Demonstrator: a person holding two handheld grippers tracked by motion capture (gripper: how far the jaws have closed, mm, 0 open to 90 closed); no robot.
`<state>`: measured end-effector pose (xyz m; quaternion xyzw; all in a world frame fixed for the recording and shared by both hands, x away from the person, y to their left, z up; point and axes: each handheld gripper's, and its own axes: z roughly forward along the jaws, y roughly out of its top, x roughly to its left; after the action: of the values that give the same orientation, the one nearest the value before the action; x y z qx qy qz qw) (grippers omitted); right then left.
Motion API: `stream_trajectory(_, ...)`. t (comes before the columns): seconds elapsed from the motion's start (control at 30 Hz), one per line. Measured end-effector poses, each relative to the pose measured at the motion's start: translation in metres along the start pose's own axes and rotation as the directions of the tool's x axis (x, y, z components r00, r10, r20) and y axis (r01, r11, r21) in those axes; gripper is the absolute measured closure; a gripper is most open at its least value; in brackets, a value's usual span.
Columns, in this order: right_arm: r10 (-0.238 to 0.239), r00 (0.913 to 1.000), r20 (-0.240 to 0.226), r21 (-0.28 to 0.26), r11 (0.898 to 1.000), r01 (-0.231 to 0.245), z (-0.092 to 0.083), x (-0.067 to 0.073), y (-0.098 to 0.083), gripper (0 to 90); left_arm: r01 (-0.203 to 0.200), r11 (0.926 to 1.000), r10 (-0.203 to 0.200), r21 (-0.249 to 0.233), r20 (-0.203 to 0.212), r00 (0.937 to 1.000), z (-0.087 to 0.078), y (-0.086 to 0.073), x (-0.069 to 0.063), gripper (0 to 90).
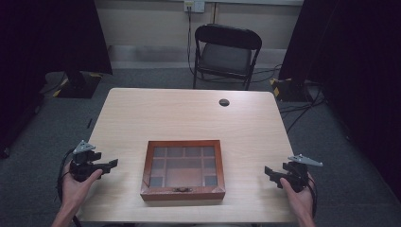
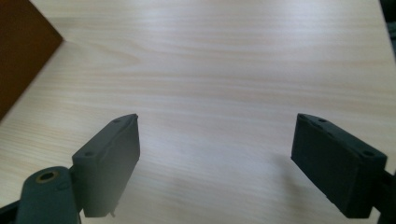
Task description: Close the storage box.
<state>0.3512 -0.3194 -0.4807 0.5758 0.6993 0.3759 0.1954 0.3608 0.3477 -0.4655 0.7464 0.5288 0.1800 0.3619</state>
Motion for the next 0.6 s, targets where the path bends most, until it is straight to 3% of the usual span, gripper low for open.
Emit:
stream_trajectory(0.03, 0.001, 0.9999, 0.011, 0.008, 1.000, -0.001, 0.000, -0.003, -0.002, 14.9, -0.016, 0.9997, 0.016, 0.020, -0.031, 0.9994, 0.002, -0.002, 0.000, 19.3)
stream_trajectory(0.07, 0.001, 0.9999, 0.011, 0.008, 1.000, -0.001, 0.000, -0.003, -0.002, 14.9, -0.016, 0.9997, 0.016, 0.020, -0.031, 0.9994, 0.002, -0.002, 0.000, 18.5)
stream_trajectory(0.13, 0.011, 0.9983, 0.057, 0.026, 1.000, -0.012, 0.000, -0.010, -0.009, 14.9, -0.041, 0.9960, 0.045, 0.079, -0.047, 0.9979, 0.010, -0.012, 0.001, 18.3)
stream_trajectory(0.23, -0.008, 0.9944, 0.105, 0.050, 0.999, 0.003, 0.003, -0.011, -0.013, 14.6, -0.041, 0.9946, 0.047, 0.096, -0.057, 0.9973, 0.014, -0.022, 0.001, 18.3)
stream_trajectory(0.4, -0.068, 0.9836, 0.167, 0.032, 0.997, 0.063, 0.007, -0.006, -0.017, 13.5, -0.058, 0.9972, 0.062, 0.047, -0.091, 0.9940, 0.016, -0.030, -0.001, 15.0)
stream_trajectory(0.5, -0.073, 0.9821, 0.174, 0.034, 0.997, 0.068, 0.008, -0.005, -0.018, 13.4, -0.065, 0.9979, 0.064, -0.003, -0.095, 0.9934, 0.015, -0.036, 0.000, 13.8)
stream_trajectory(0.6, -0.073, 0.9820, 0.174, 0.035, 0.997, 0.068, 0.007, -0.005, -0.018, 13.4, -0.056, 0.9984, 0.055, -0.005, -0.100, 0.9934, 0.015, -0.036, 0.000, 13.9)
